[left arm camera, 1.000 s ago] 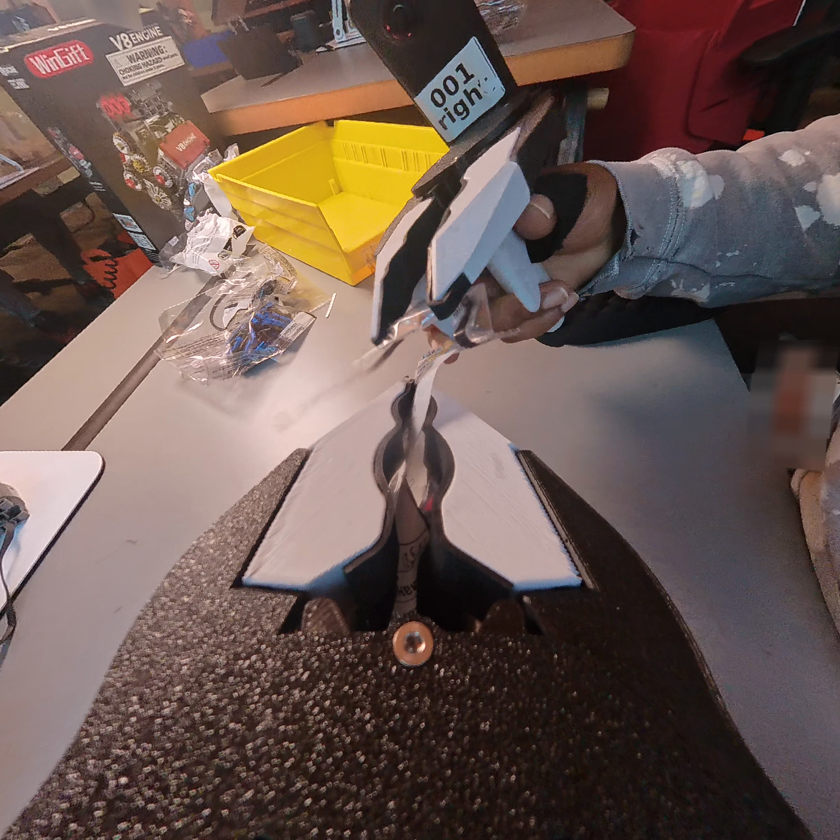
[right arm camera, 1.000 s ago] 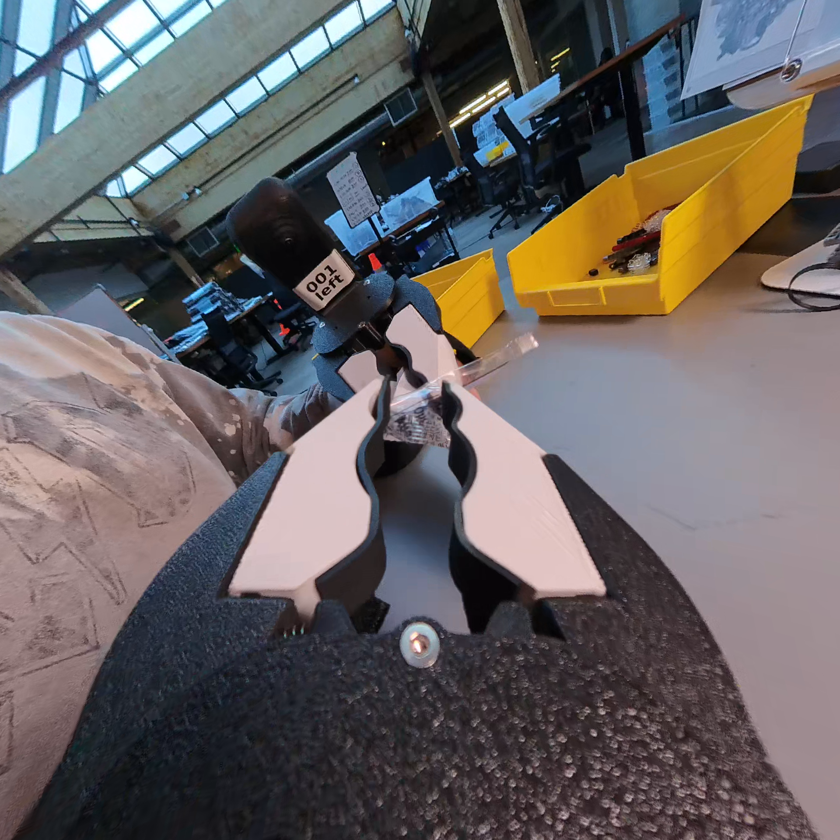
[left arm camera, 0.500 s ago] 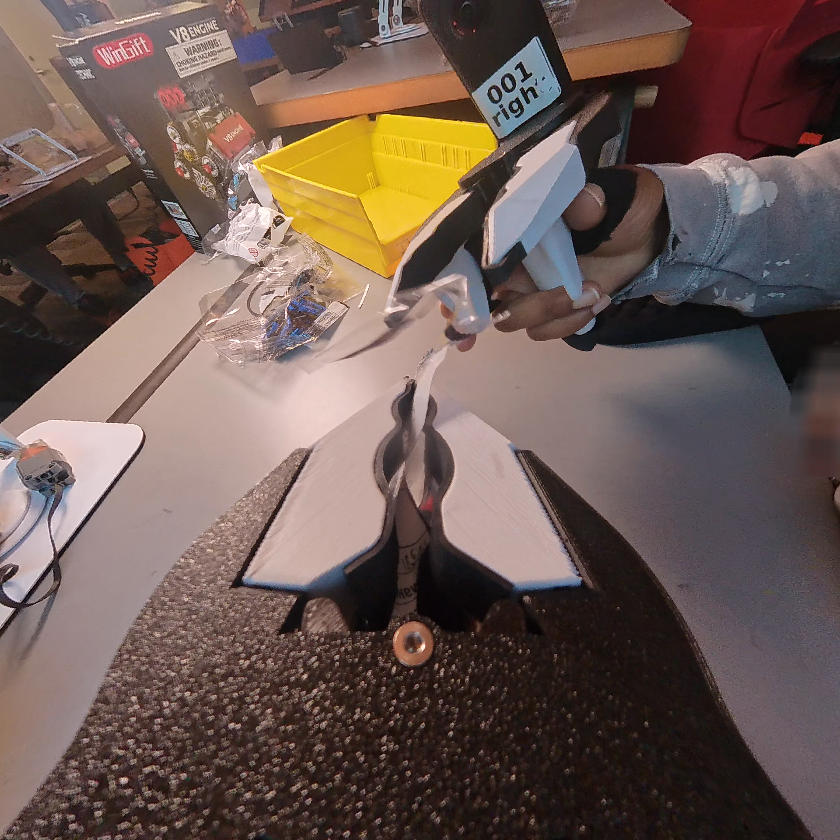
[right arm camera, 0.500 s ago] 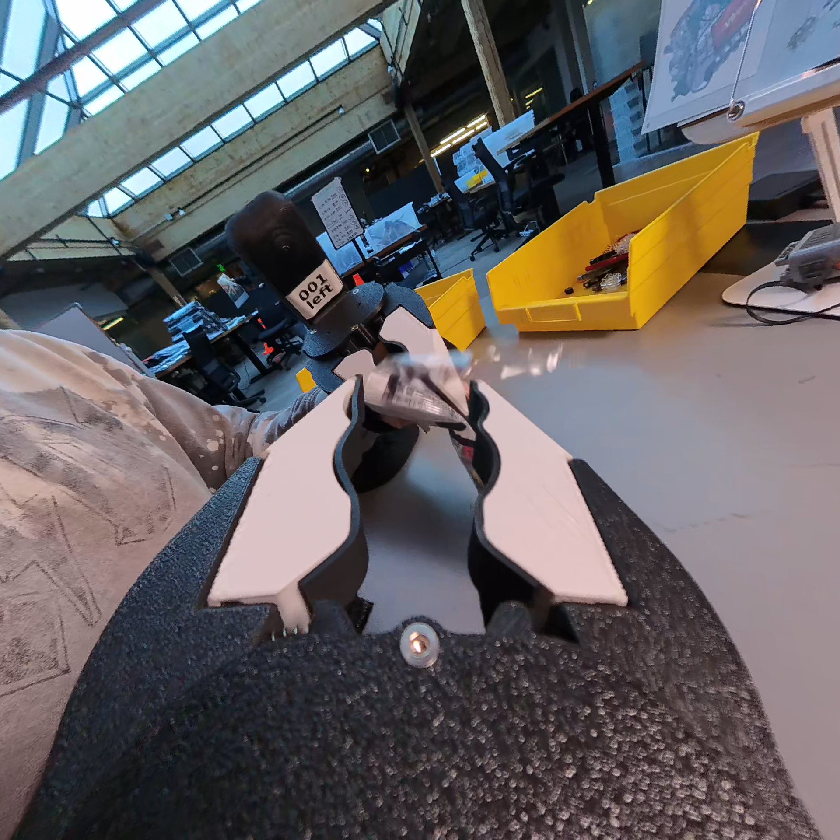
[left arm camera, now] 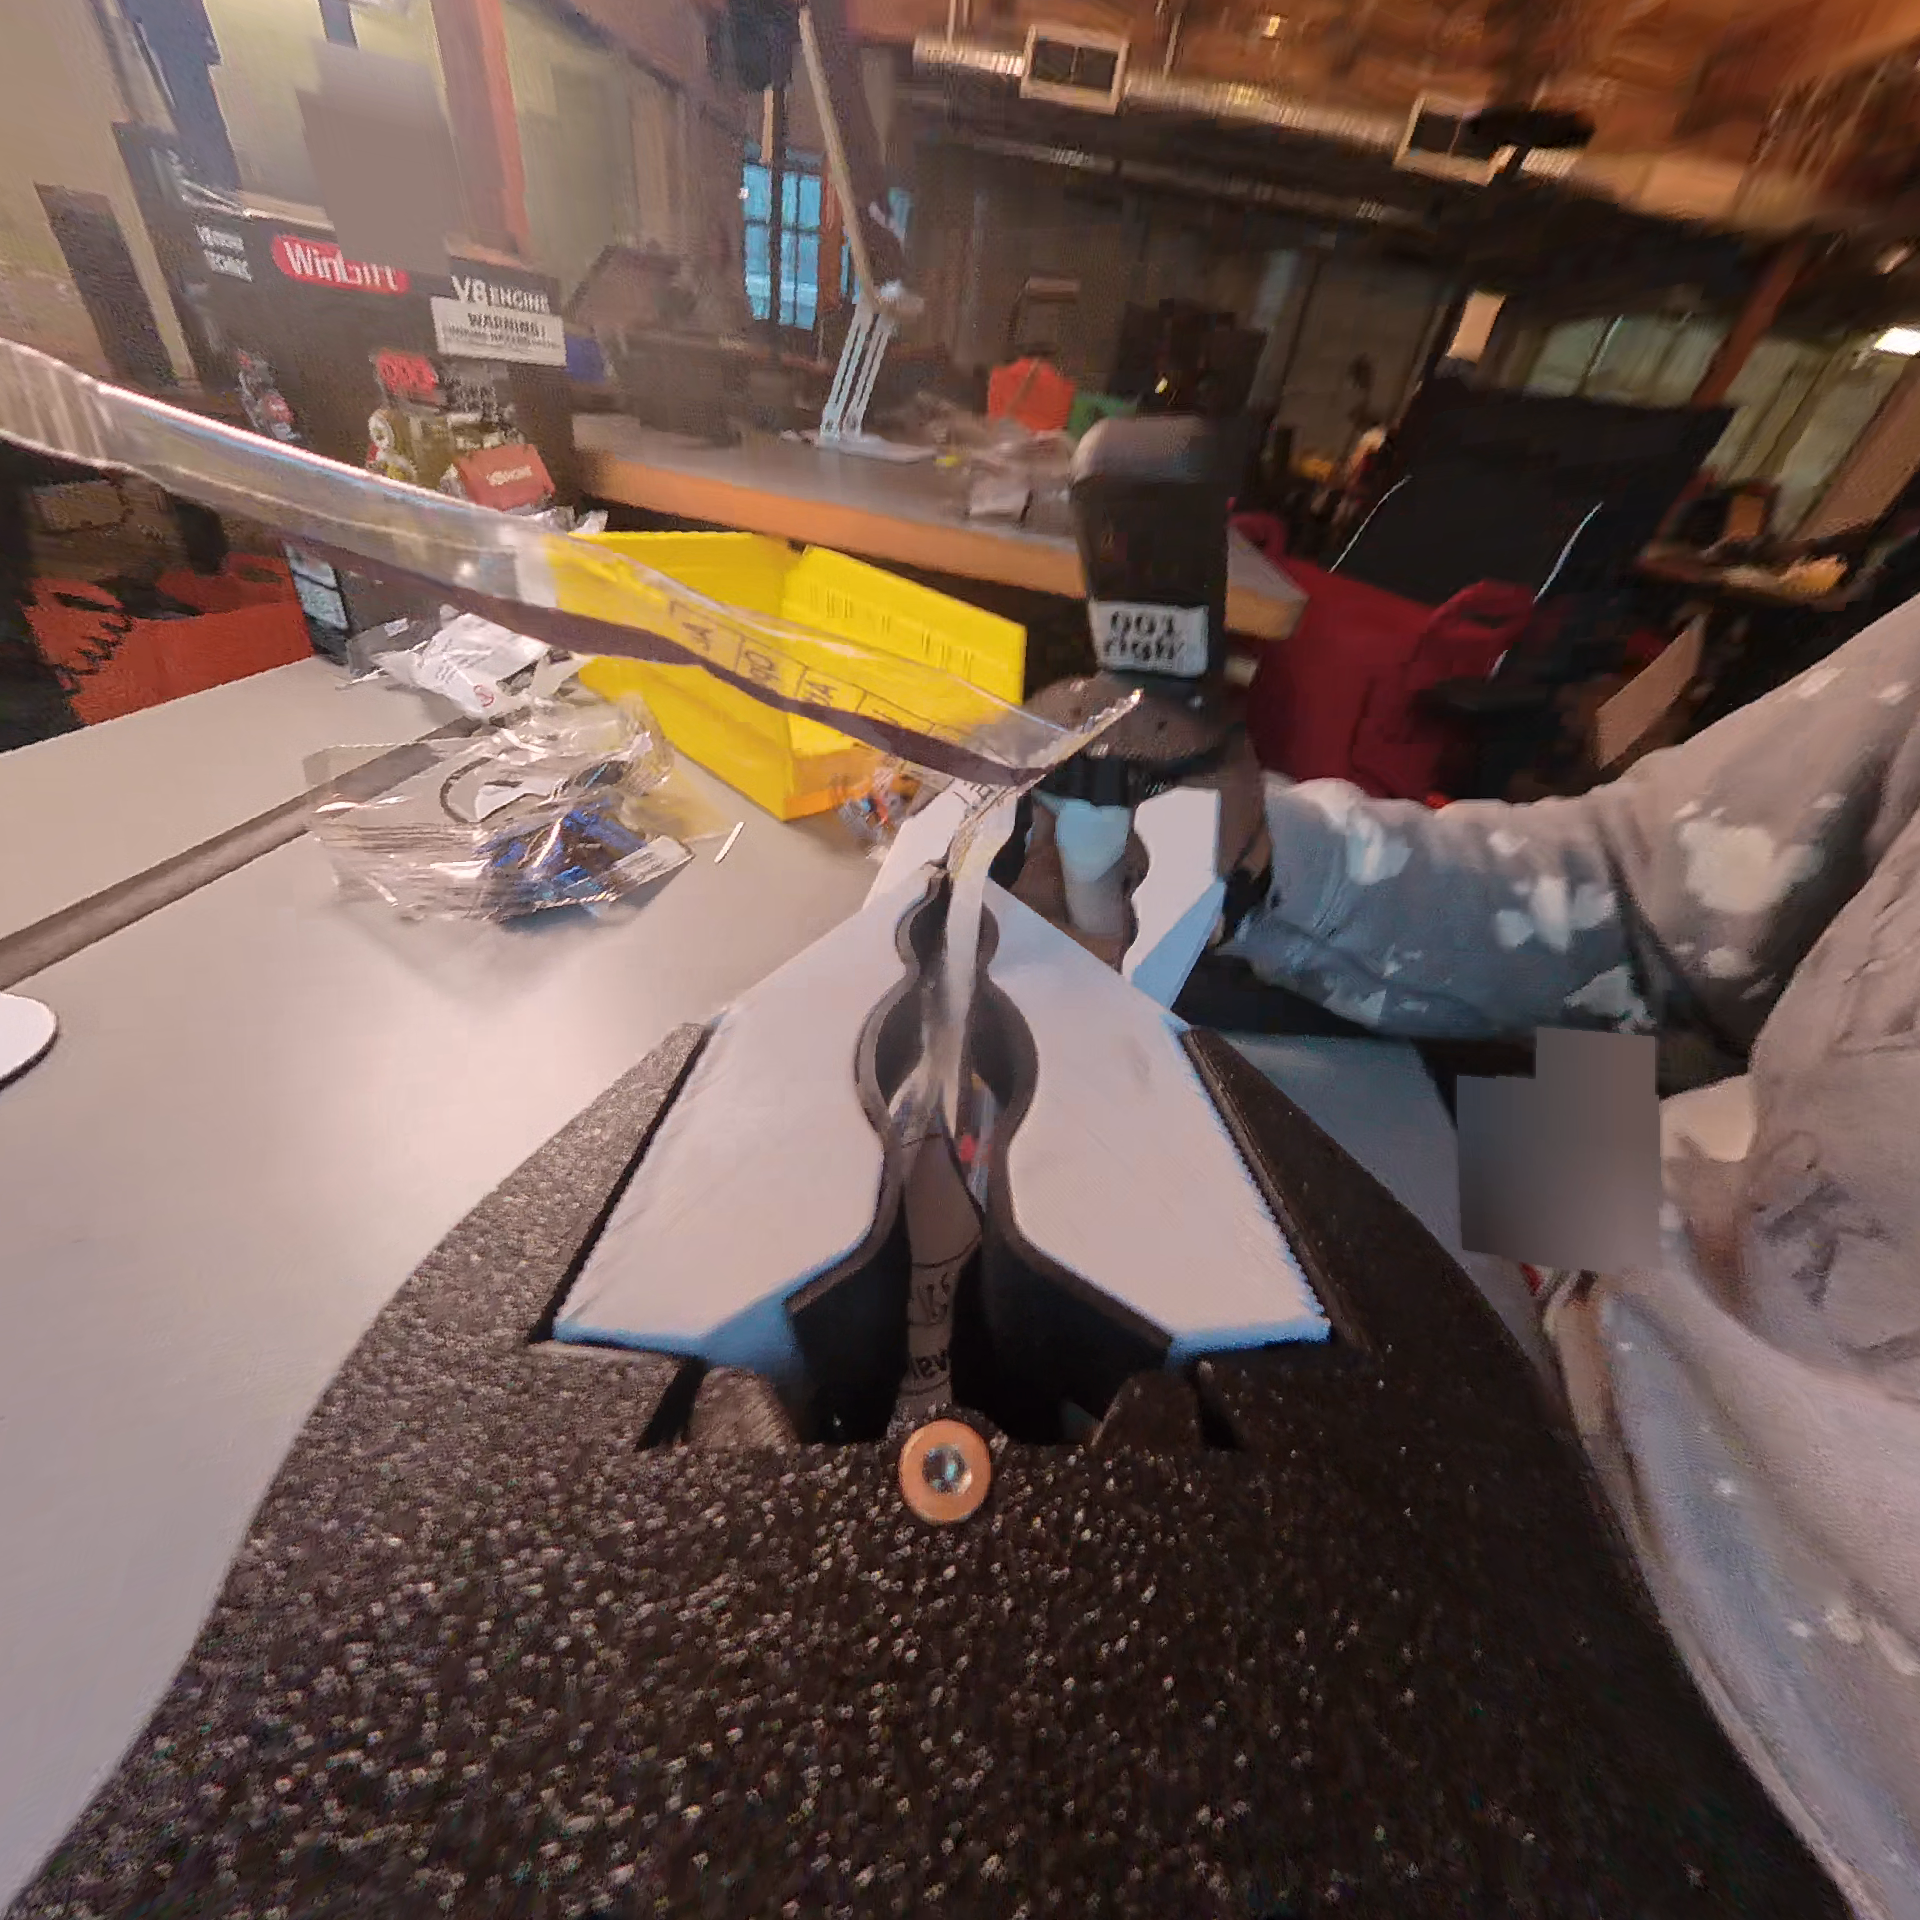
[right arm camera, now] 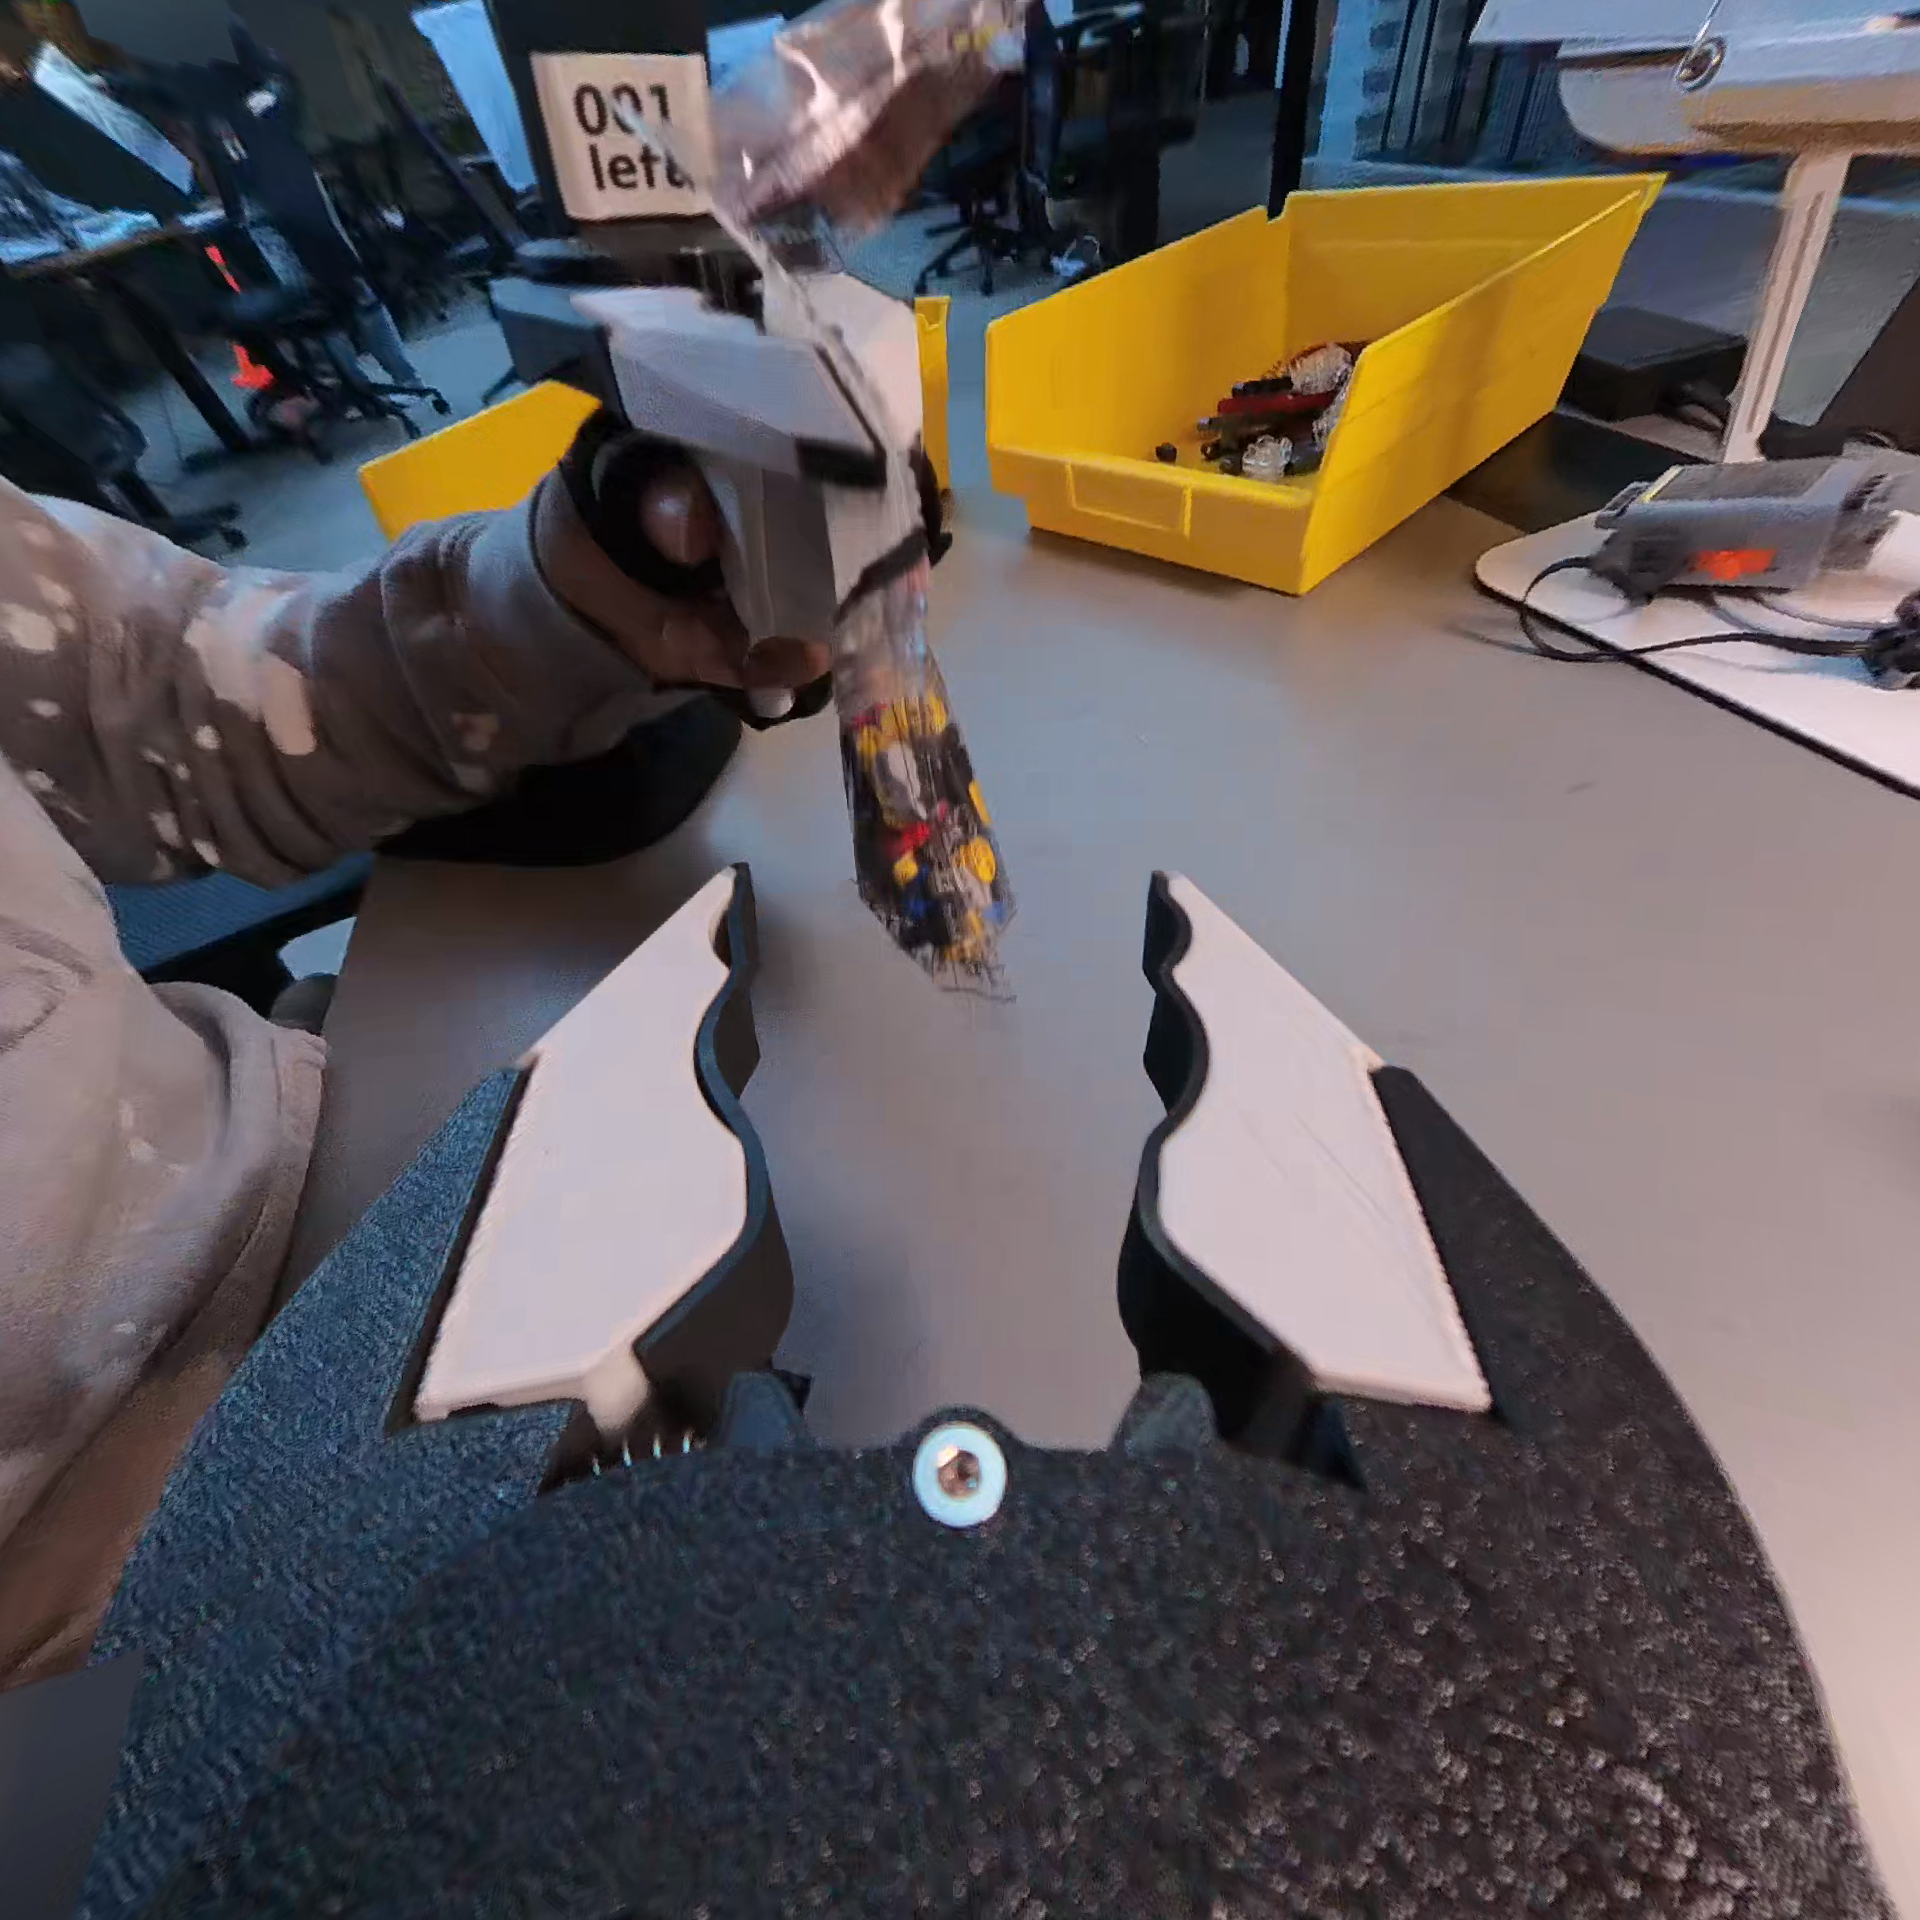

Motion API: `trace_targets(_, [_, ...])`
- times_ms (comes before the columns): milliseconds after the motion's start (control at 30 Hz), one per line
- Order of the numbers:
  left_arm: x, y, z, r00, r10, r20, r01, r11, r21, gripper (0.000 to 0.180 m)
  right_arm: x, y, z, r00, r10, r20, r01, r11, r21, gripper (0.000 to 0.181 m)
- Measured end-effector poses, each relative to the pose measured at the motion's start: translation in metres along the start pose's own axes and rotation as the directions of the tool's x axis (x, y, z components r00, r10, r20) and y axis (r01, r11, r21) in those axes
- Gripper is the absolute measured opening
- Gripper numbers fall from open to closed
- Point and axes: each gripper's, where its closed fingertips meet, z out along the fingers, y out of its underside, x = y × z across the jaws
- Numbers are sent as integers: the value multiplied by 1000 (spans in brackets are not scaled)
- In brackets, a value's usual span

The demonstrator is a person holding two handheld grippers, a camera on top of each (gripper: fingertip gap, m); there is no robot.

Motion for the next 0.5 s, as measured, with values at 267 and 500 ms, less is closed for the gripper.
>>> trace_targets(267, [-24, -41, -20, 968, -214, -130, 246, 904, 350, 0, -1, -2, 28, 996, 67, 51, -71, 995, 69, 49])
trace_targets(500, [-78, -52, -6, 915, -366, -171, 403, 793, 457, 0, 51, -21, 46, 981, 193, 14, -193, 971, 138, 36])
